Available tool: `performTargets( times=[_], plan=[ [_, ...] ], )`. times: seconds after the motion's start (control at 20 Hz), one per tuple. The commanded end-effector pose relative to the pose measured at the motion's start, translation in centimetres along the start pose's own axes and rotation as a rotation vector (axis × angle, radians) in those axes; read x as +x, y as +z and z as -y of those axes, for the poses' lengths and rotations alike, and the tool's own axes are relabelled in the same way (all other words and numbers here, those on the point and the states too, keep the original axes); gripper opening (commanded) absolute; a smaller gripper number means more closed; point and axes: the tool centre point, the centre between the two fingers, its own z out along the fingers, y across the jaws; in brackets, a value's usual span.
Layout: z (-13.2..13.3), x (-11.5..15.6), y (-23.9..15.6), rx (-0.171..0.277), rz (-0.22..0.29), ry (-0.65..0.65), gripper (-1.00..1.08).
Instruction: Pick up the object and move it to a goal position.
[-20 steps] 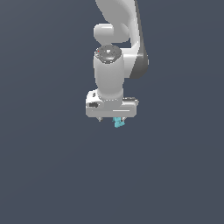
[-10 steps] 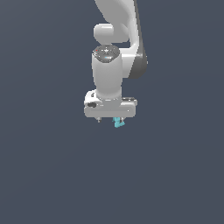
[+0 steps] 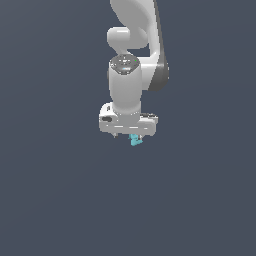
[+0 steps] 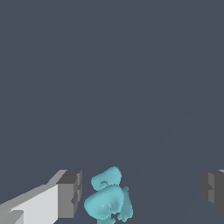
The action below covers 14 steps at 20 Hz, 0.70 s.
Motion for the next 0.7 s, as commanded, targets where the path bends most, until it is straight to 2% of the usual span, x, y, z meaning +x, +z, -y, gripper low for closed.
performTargets(
  times=[0.0, 0.65],
  plan=[
    [0.2, -0.4, 0.4, -0.001, 0.002, 0.041, 1.00],
    [1.3, -3.2, 3.1, -0.009, 0.012, 0.345, 1.00]
  ],
)
